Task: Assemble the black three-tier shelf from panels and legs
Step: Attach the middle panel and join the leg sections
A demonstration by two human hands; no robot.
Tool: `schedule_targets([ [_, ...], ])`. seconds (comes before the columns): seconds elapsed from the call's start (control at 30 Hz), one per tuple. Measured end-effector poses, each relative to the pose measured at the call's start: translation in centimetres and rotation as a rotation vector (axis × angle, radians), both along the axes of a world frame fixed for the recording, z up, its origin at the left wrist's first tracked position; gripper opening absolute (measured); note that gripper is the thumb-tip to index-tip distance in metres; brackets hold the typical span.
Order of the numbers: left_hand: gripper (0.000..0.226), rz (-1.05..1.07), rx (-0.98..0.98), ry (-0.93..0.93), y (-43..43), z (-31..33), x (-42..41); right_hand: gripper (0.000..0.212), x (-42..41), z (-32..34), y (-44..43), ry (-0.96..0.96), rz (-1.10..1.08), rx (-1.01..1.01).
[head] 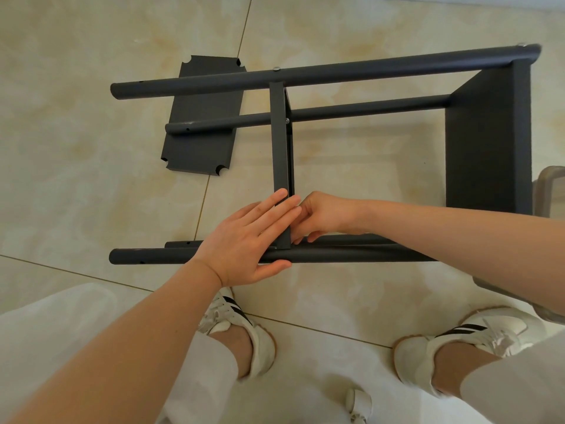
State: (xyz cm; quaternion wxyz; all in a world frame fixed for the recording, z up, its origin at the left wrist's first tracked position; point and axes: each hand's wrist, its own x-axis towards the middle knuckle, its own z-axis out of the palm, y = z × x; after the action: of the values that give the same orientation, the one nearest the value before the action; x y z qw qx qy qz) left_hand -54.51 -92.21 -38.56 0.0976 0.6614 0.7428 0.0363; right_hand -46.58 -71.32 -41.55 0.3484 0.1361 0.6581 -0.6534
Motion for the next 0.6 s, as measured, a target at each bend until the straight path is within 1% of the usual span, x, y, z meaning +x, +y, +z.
schedule_targets([
  [0.07, 0.083, -0.001, 0.002, 0.002, 0.01, -0.03, -0.03, 0.009, -0.03, -0.22, 0.02, -0.023, -0.005, -0.01],
  [0.23, 0.084, -0.008, -0.01, 0.018, -0.03, -0.13, -0.11, 0.024, -0.04, -0.6, -0.3, -0.135, -0.013, -0.092],
  [0.4, 0.084, -0.006, 0.001, 0.007, -0.04, -0.2, -0.13, 0.014, -0.01, -0.43, 0.15, -0.212, -0.011, -0.166],
  [0.6, 0.084, -0.008, 0.01, 0.008, -0.03, -0.34, -0.16, 0.017, 0.08, -0.74, 0.27, -0.231, -0.033, -0.207],
])
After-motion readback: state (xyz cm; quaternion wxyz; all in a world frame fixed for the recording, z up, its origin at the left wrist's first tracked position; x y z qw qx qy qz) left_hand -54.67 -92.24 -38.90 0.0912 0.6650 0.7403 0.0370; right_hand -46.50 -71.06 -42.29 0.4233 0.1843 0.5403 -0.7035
